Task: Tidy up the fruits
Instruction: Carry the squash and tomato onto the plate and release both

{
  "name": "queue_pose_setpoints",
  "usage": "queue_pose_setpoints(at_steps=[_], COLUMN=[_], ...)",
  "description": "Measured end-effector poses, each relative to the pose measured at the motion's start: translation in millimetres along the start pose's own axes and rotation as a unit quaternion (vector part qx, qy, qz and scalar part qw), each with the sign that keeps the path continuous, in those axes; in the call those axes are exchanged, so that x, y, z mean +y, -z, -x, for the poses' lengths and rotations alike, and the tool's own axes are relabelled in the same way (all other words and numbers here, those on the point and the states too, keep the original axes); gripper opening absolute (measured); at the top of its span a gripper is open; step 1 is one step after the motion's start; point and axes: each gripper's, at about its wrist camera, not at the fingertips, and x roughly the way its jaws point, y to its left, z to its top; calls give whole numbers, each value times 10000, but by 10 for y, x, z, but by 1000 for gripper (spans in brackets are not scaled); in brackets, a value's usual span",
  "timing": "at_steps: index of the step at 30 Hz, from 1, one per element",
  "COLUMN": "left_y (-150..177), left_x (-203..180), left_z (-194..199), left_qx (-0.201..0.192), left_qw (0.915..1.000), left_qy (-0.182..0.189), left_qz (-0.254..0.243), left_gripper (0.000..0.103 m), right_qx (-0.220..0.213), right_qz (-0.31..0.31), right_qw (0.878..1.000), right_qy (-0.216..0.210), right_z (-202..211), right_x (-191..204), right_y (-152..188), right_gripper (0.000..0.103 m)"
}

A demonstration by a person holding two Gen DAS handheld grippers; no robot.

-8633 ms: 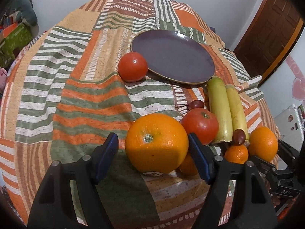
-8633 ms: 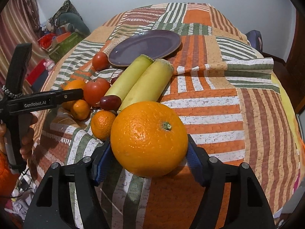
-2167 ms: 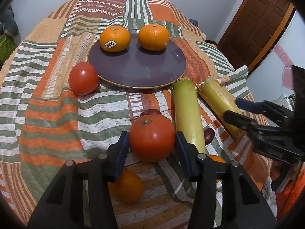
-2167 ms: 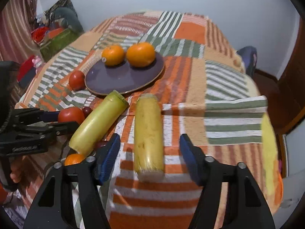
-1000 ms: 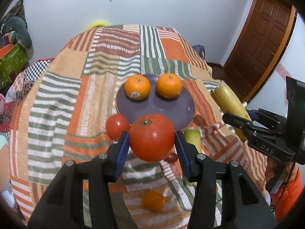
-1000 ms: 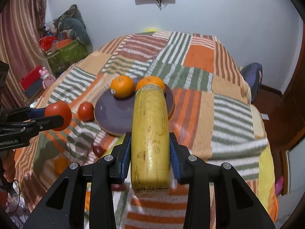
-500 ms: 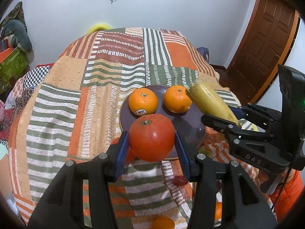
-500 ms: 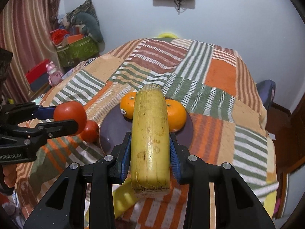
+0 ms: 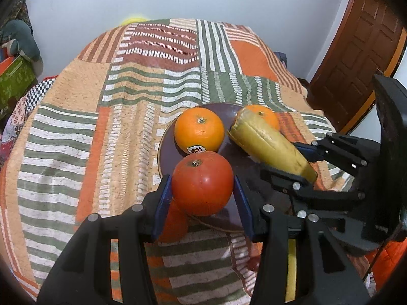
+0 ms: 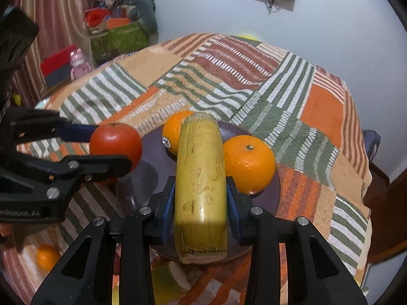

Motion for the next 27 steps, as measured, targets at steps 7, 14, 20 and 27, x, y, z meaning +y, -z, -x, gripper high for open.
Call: queue_pose_setpoints(at_steps=[7, 14, 20, 27], left_y=[-50, -77, -59, -71], left_x=[-20, -6, -10, -7], left_z=[-201, -349, -426, -384], left_qx=[127, 230, 288, 266], left_qw=[9999, 9997, 9995, 9996], left_qy=[-11, -66, -104, -118], left_qz=[-18, 3, -11, 26], left_gripper=[48, 48, 48, 52], right_qx=[214, 248, 241, 278], right_qz=[-190, -199, -308, -476], right_qw=[9995, 9993, 9989, 9983], right_qy=[-121, -209, -253, -213], right_z=[-184, -238, -244, -236], right_x=[-78, -68, -87, -93], right_y=[74, 81, 82, 79], right_gripper=[33, 34, 34, 34])
